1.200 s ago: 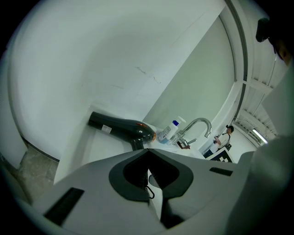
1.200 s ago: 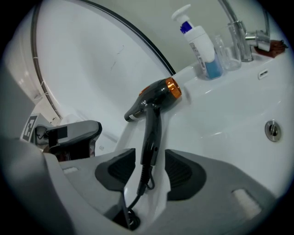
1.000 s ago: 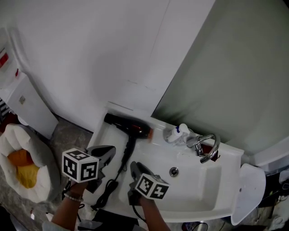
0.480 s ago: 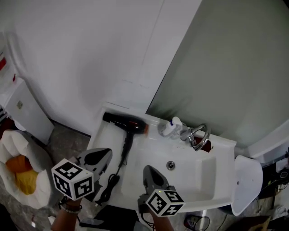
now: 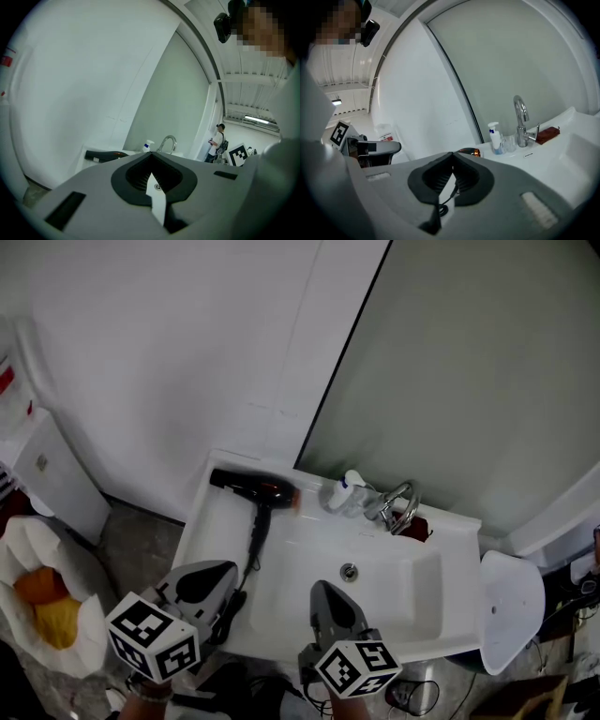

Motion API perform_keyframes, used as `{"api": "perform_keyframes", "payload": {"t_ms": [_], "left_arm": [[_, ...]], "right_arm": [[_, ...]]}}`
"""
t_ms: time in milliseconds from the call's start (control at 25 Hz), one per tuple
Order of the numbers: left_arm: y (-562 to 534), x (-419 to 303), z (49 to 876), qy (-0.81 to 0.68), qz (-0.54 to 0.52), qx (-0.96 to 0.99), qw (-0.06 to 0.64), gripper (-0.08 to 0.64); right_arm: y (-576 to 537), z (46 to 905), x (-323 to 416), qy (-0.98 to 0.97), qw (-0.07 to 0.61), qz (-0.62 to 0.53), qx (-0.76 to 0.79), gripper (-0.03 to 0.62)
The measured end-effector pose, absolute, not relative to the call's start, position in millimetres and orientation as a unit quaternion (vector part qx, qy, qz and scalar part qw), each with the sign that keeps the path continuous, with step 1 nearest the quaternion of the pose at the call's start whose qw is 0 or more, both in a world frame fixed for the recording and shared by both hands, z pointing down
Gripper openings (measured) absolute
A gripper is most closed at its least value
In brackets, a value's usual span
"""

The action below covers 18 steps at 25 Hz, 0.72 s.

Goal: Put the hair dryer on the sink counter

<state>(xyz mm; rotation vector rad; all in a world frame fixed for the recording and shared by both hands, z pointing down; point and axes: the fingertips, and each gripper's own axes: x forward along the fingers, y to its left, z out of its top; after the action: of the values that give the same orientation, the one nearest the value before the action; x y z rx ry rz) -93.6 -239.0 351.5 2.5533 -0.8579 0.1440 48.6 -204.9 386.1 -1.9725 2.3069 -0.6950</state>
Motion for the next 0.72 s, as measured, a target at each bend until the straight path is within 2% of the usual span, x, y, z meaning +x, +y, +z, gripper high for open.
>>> {"api": "perform_keyframes", "payload": {"t_ms": [360, 720], "left_arm": [[-200, -62, 326, -0.332, 0.041, 0.923, 0.189, 0.003], [-135, -23, 315, -0.351, 0.03, 0.916, 0.19, 0.003]], "right_arm": [[-173, 361, 80, 0.762, 0.018, -0.193, -0.618, -0.002], [-115, 348, 115, 0.787, 0.022, -0.184, -0.588, -0.002]]}}
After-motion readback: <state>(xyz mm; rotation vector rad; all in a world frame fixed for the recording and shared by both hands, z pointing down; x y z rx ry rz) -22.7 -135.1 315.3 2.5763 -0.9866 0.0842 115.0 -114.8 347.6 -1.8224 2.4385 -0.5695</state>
